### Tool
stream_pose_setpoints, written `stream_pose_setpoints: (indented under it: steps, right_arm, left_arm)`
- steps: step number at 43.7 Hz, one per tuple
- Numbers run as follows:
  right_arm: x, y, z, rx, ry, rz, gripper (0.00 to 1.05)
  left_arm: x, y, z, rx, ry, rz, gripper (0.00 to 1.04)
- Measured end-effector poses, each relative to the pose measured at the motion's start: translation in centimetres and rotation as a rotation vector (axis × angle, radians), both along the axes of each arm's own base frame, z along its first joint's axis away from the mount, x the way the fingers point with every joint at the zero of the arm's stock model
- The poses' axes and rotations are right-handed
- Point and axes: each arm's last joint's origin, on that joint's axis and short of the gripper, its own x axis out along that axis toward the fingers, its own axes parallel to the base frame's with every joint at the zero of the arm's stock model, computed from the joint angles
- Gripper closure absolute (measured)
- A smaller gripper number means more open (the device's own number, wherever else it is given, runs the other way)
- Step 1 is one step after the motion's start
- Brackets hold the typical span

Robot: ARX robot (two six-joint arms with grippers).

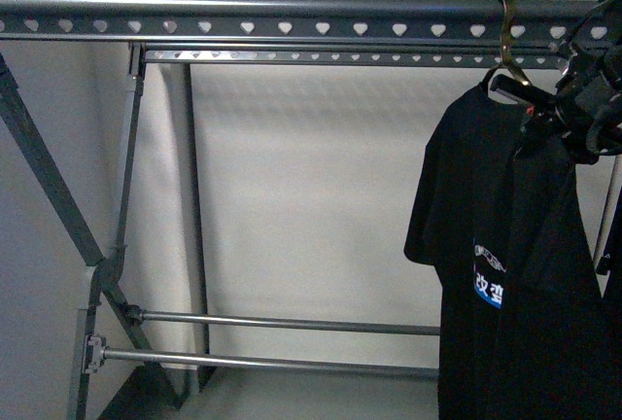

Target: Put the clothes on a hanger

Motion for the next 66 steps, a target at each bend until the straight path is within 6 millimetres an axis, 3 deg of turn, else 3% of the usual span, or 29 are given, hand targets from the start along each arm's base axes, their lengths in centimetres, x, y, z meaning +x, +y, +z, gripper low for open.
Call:
stream_pose_setpoints:
  steps: [12,17,22,26,32,37,39,42,55,66]
  right_arm:
    - [0.7,1.3,-1.4,0.029,-0.021,-0.008,0.95]
    - [-0.2,1.9,-3.1,-0.016,-0.073,-0.001,0.68]
    - [-2.3,2.0,-3.7,-0.027,-0.156,0.014,0.52]
    - [-6.4,1.4,-2.8,-0.081,-0.304,-0.002,0.35]
    - [-17.6,-0.4,-1.0,-0.155,-0.591,-0.034,0.05]
    - [-27.0,0.0,-3.3,-0.260,-0.659,-0.075,0.08]
    - [-31.3,0.5,-5.7,-0.349,-0.577,-0.027,0.19]
    - [-34.4,0.7,-7.8,-0.411,-0.555,0.014,0.35]
    - [-36.4,0.7,-10.8,-0.462,-0.584,0.016,1.02]
    - [-37.3,0.7,-12.3,-0.464,-0.587,0.016,1.02]
  left_arm:
    - [-1.9,0.0,-1.4,0.000,0.001,-0.001,1.01]
    - [-2.6,0.0,-1.8,0.000,0.002,-0.001,1.01]
    - [-3.0,0.0,-2.1,0.000,0.002,-0.001,1.01]
    - [-3.4,0.0,-2.3,0.001,0.000,-0.001,1.01]
    - [-4.0,0.0,-2.8,0.002,-0.019,0.001,1.01]
    - [-4.4,0.0,-2.7,0.003,-0.026,-0.001,1.01]
    - [-4.6,0.0,-2.7,0.003,-0.025,-0.001,1.01]
    - [-4.8,0.0,-2.7,0.003,-0.024,-0.001,1.01]
    - [-5.6,0.0,-2.7,0.003,-0.027,-0.001,1.01]
    - [-6.8,0.0,-3.0,0.003,-0.019,-0.002,1.01]
